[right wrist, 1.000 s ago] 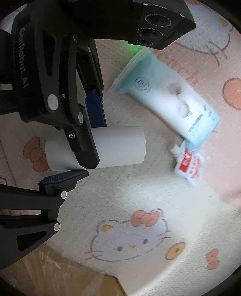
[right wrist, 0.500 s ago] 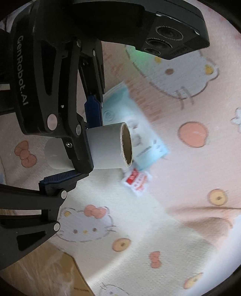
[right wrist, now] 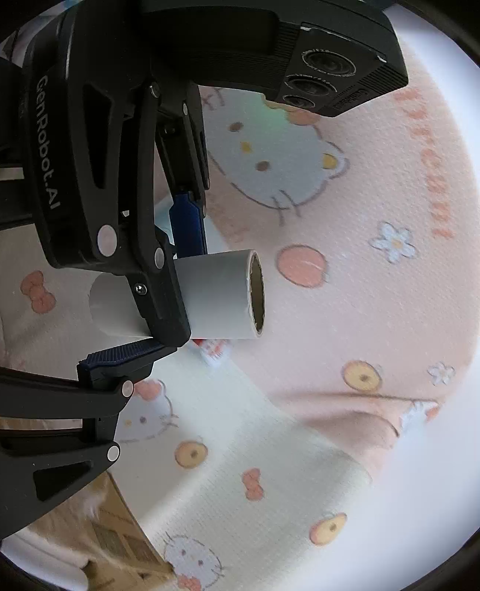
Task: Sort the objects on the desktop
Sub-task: 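Lift the white tube with the left gripper toward the cardboard box, then lower the white tube into the box beside the paper rolls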
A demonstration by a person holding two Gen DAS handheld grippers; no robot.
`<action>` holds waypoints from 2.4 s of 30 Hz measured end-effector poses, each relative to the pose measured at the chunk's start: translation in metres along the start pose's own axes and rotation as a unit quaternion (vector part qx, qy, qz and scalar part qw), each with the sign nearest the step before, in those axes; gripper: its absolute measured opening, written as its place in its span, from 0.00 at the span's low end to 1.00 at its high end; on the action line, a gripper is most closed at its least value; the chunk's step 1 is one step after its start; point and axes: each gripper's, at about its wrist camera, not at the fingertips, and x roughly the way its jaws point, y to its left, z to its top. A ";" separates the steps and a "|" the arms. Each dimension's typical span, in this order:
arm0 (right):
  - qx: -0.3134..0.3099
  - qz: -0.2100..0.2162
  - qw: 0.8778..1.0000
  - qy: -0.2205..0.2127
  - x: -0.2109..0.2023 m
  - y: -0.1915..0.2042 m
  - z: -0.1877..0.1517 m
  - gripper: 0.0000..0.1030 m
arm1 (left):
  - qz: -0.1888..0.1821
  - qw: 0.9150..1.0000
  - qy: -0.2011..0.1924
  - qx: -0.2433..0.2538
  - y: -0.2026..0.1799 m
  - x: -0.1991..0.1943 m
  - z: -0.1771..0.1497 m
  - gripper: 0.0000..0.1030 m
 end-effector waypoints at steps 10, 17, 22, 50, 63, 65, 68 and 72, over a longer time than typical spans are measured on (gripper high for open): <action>-0.003 -0.030 0.998 -0.050 -0.035 -0.017 0.015 0.40 | 0.005 0.998 -0.026 0.059 -0.047 -0.004 0.020 0.47; 0.014 -0.037 0.998 -0.057 -0.049 -0.036 0.009 0.40 | -0.002 0.996 -0.013 0.086 -0.076 0.008 0.021 0.47; 0.034 -0.043 0.996 -0.069 -0.067 -0.055 -0.001 0.40 | -0.011 0.993 -0.004 0.114 -0.104 0.015 0.019 0.47; 0.191 -0.081 0.974 -0.089 -0.147 -0.180 -0.077 0.40 | -0.072 0.963 0.085 0.245 -0.249 0.082 -0.024 0.47; 0.262 -0.035 0.964 -0.018 -0.131 -0.210 -0.105 0.40 | -0.049 0.954 0.185 0.229 -0.251 0.120 -0.036 0.47; 0.266 -0.031 0.963 -0.012 -0.128 -0.211 -0.104 0.40 | -0.047 0.954 0.194 0.225 -0.248 0.123 -0.035 0.47; 0.275 -0.027 0.961 0.000 -0.122 -0.213 -0.102 0.40 | -0.050 0.953 0.206 0.217 -0.244 0.128 -0.032 0.47; 0.279 -0.031 0.959 0.018 -0.114 -0.217 -0.098 0.39 | -0.056 0.953 0.220 0.199 -0.236 0.138 -0.031 0.47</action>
